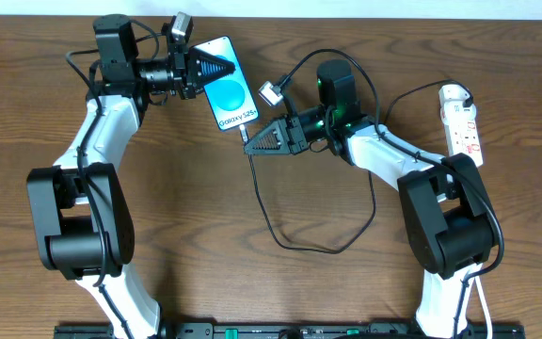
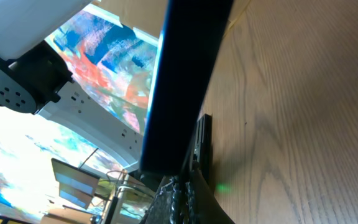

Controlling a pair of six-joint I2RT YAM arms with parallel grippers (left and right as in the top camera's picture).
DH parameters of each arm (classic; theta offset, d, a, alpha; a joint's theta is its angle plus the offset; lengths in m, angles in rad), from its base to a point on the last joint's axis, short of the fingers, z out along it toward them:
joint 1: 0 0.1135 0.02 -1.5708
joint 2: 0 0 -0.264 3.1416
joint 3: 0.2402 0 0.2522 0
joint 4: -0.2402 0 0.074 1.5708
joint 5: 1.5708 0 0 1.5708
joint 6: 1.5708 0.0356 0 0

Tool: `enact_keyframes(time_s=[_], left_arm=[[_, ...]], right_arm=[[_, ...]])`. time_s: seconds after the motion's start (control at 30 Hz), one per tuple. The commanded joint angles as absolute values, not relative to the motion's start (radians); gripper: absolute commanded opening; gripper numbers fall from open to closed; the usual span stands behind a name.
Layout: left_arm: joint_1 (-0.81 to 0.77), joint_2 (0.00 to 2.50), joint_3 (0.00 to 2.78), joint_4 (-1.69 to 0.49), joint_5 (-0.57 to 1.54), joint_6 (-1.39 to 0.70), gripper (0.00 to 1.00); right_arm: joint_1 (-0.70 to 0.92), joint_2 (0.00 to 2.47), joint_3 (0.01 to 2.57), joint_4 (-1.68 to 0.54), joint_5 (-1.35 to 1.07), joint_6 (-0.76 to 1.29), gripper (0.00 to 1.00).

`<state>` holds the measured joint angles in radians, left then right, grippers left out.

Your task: Plug charger to phone and switch on socket

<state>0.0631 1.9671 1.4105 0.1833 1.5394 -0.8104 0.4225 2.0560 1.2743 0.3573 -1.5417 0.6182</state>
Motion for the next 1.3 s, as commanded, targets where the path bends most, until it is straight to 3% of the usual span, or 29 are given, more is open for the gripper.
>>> enact_keyframes(time_s=[0.0,0.37,1.27], left_arm=[[0.059,1.957,1.420,0.189,1.562,-0.797,0.07],[0.059,1.957,1.420,0.189,1.563,-0.797,0.07],[0.069,1.957,1.420,0.216,1.560,-0.797,0.08]], right_arm=[[0.436,2.057,1.277,0.360,-1.562,0.625,0.01],[0.435,2.057,1.277,0.446,-1.562,0.692,0.01],[0.436,2.057,1.275,0.408,-1.562,0.695,0.01]])
